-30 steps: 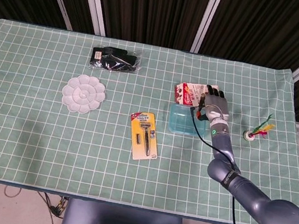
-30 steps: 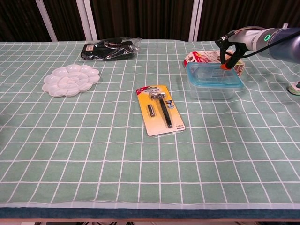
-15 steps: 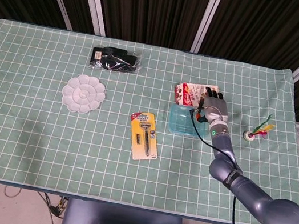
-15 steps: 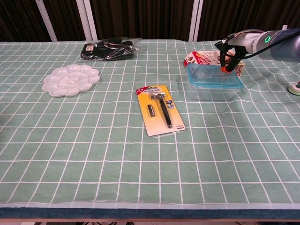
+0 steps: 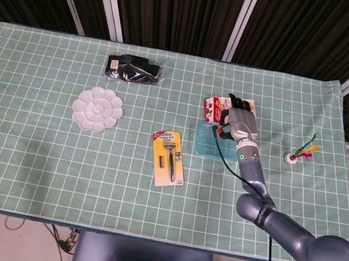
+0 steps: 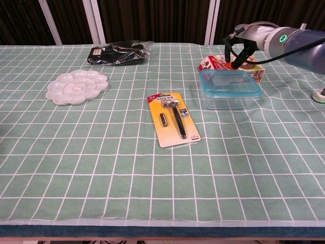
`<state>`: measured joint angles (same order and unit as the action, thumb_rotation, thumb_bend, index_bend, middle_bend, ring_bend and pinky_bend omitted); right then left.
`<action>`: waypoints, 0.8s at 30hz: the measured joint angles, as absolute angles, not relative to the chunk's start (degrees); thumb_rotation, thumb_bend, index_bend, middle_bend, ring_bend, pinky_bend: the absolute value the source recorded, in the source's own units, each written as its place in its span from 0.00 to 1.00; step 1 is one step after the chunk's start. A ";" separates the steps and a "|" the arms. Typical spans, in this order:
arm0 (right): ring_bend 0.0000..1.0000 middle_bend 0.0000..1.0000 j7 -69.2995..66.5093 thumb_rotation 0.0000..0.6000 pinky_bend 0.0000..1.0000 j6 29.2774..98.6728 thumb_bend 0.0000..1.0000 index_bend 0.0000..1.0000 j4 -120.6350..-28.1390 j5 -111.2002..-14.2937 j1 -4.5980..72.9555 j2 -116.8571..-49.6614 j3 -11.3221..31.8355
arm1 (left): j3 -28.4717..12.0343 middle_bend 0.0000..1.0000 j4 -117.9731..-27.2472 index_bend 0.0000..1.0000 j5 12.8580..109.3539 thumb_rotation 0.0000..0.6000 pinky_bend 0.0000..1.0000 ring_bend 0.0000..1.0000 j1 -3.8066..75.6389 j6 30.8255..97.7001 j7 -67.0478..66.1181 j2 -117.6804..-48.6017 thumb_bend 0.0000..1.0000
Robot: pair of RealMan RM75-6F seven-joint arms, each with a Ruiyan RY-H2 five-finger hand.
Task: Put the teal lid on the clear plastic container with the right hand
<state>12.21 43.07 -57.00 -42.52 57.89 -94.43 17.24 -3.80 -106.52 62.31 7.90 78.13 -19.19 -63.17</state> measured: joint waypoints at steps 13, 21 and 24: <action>0.00 0.00 16.45 1.00 0.00 41.94 0.49 0.62 -54.82 -38.49 60.64 -98.51 19.57 | -3.67 0.00 -106.74 0.02 62.61 1.00 0.00 0.00 7.88 77.74 -18.08 -62.77 0.53; 0.00 0.00 19.85 1.00 0.00 41.61 0.49 0.62 -53.57 -35.60 61.46 -99.12 20.14 | -3.60 0.00 -106.91 0.02 62.54 1.00 0.00 0.00 7.97 77.23 -17.55 -62.39 0.53; 0.00 0.00 20.59 1.00 0.00 41.21 0.49 0.62 -53.47 -34.90 61.58 -99.35 20.09 | -3.60 0.00 -106.93 0.02 62.49 1.00 0.00 0.00 7.96 77.30 -17.58 -62.39 0.53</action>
